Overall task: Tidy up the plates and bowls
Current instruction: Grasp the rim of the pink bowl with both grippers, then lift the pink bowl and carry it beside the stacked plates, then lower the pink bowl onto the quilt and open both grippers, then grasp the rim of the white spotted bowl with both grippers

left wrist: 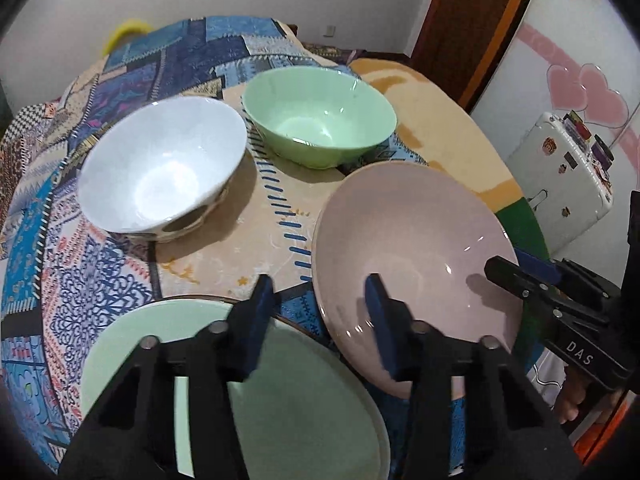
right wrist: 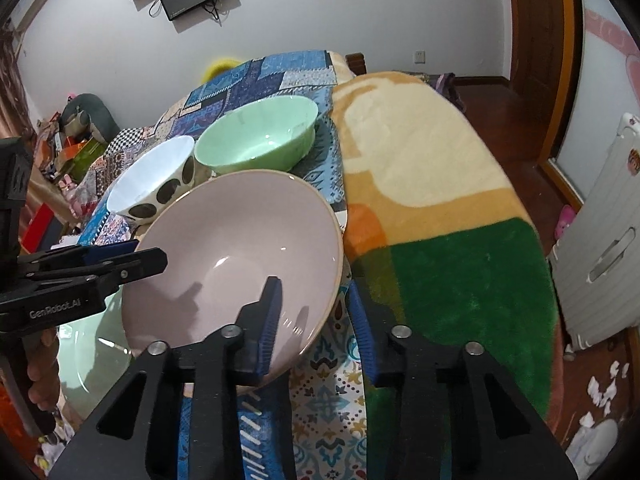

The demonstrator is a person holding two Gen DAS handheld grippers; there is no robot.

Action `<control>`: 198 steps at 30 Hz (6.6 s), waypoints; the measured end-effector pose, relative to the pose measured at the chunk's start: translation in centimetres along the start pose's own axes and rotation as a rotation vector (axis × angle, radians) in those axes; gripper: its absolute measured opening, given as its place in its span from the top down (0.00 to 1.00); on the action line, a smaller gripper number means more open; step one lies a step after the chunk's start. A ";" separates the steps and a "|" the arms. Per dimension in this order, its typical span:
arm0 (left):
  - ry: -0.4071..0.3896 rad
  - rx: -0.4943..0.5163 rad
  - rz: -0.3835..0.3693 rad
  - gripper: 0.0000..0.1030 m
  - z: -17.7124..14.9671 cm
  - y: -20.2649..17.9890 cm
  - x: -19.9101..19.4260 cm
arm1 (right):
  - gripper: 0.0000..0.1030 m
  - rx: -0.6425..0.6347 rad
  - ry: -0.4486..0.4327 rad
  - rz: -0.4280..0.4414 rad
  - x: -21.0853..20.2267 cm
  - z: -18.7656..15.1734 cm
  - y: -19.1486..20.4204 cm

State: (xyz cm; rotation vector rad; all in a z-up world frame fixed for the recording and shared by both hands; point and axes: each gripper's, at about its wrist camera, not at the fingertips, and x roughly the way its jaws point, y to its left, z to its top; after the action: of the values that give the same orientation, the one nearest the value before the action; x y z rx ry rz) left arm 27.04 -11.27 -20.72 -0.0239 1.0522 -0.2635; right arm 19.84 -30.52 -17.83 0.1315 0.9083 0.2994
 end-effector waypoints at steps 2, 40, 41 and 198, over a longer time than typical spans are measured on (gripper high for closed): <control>0.012 -0.002 -0.009 0.67 0.0 -0.1 0.5 | 0.76 0.012 0.010 0.013 0.3 -0.1 -0.2; -0.116 -0.022 -0.038 0.85 -2.5 1.3 -9.6 | 0.82 -0.080 -0.095 0.003 -4.8 1.3 6.4; -0.122 -0.029 -0.034 0.85 -2.8 1.8 -10.2 | 0.82 -0.086 -0.096 0.006 -4.9 1.2 6.8; -0.021 -0.239 0.177 0.71 3.3 19.0 0.0 | 0.74 -0.244 0.124 0.271 12.9 8.4 14.7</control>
State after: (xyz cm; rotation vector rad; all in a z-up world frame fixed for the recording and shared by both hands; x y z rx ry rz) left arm 33.77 6.75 -21.79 -0.1479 1.0532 0.0240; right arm 31.03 -12.45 -18.98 0.0101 0.9698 0.6731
